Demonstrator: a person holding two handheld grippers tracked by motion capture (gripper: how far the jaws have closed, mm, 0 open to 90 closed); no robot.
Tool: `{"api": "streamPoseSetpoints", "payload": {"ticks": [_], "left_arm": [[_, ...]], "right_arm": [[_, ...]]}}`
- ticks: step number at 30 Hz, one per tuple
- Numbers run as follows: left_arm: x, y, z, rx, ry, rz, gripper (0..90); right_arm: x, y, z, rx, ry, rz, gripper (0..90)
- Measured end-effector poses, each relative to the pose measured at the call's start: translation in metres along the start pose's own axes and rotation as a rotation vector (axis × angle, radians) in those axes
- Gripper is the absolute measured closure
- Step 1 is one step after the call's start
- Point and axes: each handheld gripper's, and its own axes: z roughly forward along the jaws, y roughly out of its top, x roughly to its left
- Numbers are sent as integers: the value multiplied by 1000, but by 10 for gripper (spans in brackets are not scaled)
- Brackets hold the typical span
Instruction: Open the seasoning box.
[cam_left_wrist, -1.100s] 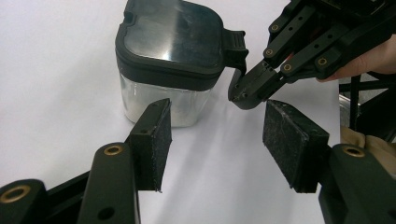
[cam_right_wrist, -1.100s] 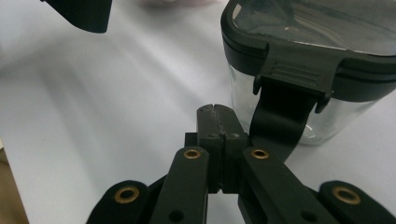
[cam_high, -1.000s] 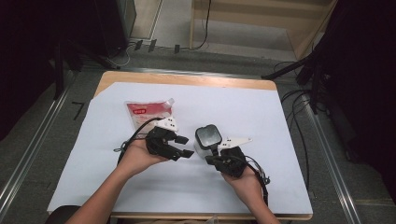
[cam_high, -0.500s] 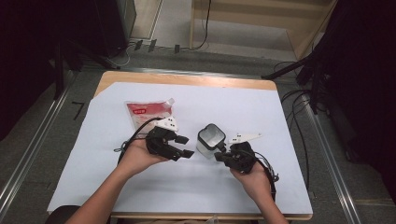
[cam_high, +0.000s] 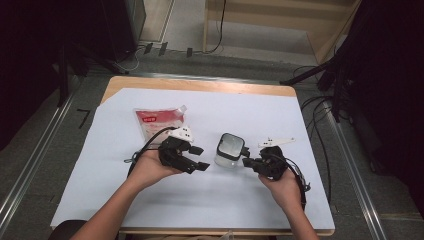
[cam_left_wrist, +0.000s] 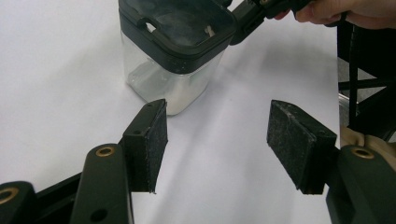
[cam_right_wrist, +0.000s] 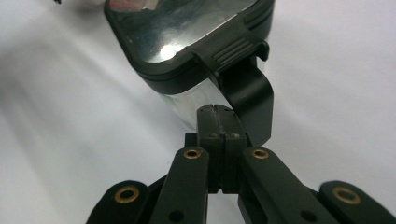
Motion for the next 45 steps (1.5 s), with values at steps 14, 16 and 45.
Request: {"api": "streamPoseSetpoints", "payload": {"ticks": [14, 16, 45], "left_arm": [[6, 5, 15, -13, -57, -53, 257], [7, 7, 17, -17, -61, -57, 219], [23, 37, 53, 38, -40, 30, 111]], "right_arm": [[-25, 5, -2, -20, -20, 49, 900], [-28, 6, -1, -25, -21, 52, 900], [-54, 26, -4, -56, -29, 62, 900]]}}
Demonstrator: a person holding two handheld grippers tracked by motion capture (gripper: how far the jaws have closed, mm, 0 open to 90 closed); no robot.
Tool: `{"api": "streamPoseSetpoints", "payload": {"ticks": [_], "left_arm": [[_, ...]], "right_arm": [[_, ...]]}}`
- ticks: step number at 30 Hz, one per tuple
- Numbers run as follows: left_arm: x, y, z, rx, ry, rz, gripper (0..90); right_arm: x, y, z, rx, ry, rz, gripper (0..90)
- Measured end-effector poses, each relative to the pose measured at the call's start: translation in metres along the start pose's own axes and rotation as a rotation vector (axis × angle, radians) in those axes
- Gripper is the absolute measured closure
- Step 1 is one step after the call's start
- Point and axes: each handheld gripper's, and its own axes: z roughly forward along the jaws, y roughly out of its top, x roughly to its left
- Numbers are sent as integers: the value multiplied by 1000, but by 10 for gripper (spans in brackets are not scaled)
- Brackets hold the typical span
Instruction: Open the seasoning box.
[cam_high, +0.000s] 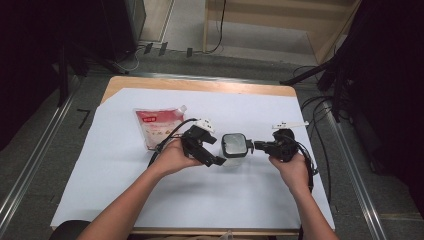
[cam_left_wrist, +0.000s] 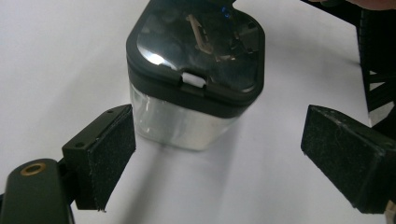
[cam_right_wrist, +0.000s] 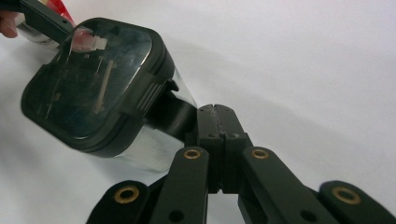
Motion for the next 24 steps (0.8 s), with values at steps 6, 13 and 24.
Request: {"api": "streamPoseSetpoints", "payload": {"ticks": [6, 13, 24], "left_arm": [[0, 6, 10, 4, 16, 64, 110], [1, 11, 18, 10, 64, 96, 134], [4, 13, 33, -26, 70, 122, 146]], "right_arm": [[1, 0, 3, 21, -2, 0, 900], [0, -1, 4, 30, -2, 17, 900], [-2, -3, 6, 27, 5, 28, 900]]}}
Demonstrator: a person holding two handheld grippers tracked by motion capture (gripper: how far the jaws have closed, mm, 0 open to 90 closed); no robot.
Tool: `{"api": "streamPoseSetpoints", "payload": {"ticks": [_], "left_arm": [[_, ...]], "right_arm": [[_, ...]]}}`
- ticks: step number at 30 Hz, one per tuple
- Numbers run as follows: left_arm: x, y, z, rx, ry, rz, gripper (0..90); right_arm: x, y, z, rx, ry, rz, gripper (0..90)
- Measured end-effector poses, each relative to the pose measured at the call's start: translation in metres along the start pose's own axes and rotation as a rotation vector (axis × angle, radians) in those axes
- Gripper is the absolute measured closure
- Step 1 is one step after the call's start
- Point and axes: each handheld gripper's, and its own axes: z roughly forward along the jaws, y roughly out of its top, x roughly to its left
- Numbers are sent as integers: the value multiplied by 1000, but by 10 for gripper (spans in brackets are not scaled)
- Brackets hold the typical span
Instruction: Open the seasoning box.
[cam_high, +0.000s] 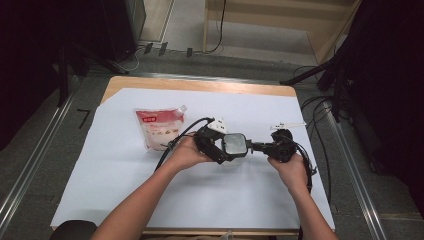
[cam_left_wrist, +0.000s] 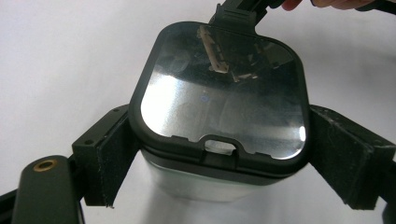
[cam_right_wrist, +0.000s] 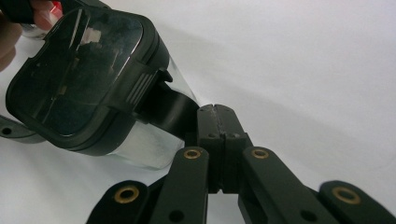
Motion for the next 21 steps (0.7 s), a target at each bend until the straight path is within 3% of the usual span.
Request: {"api": "streamPoseSetpoints", "payload": {"ticks": [6, 21], "left_arm": [[-2, 1, 1, 23, 20, 31, 156], [-4, 9, -4, 65, 30, 37, 171]], "right_arm": [[0, -1, 1, 3, -3, 8, 900], [1, -2, 0, 9, 1, 16, 900]]}}
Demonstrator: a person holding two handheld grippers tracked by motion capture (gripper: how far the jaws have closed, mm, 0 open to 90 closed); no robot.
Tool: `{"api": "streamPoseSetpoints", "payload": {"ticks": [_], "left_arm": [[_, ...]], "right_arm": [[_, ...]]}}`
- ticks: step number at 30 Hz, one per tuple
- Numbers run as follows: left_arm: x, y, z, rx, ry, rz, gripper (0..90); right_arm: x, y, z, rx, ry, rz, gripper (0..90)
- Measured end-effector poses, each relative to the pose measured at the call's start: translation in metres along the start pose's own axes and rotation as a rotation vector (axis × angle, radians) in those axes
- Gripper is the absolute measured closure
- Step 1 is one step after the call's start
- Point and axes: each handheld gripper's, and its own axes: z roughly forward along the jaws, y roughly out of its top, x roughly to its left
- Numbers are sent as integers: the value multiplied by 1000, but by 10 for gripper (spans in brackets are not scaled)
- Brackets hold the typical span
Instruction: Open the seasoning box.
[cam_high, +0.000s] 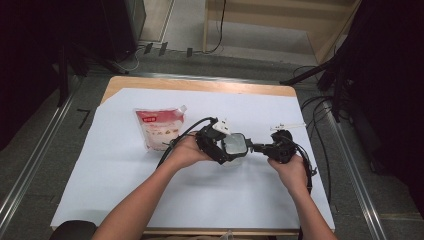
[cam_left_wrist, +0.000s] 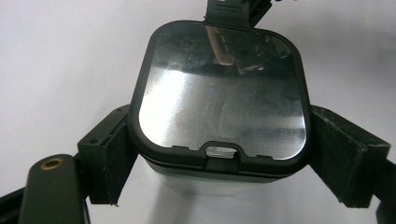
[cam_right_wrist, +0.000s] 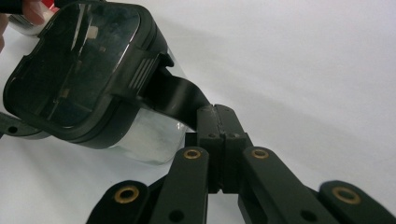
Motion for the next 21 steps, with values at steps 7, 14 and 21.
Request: {"api": "streamPoseSetpoints", "payload": {"ticks": [7, 14, 21], "left_arm": [[0, 0, 0, -2, 0, 5, 172], [0, 0, -2, -11, 9, -8, 172], [0, 1, -6, -21, 2, -2, 178]], "right_arm": [[0, 0, 0, 1, -2, -10, 900], [1, 0, 1, 1, 6, -10, 900], [2, 1, 1, -1, 6, -11, 900]]}}
